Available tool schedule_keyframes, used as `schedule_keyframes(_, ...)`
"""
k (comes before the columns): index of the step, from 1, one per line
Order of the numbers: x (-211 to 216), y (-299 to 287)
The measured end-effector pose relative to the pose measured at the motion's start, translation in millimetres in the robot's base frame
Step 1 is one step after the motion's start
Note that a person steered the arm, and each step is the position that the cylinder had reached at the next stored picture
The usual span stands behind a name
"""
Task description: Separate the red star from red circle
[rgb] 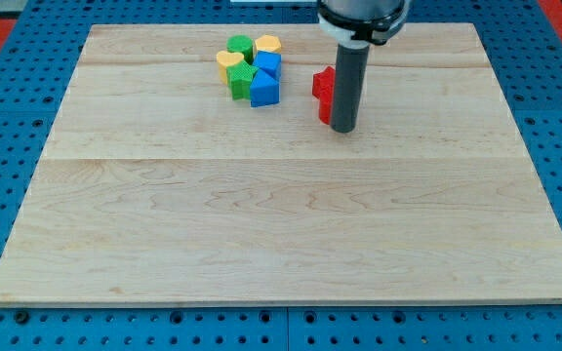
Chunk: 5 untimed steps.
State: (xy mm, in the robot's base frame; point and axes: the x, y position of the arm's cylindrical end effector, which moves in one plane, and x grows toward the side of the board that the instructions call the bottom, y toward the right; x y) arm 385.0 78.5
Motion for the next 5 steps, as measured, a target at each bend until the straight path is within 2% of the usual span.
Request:
schedule_keyframes(3,-42,41)
schedule_keyframes(5,-69,16)
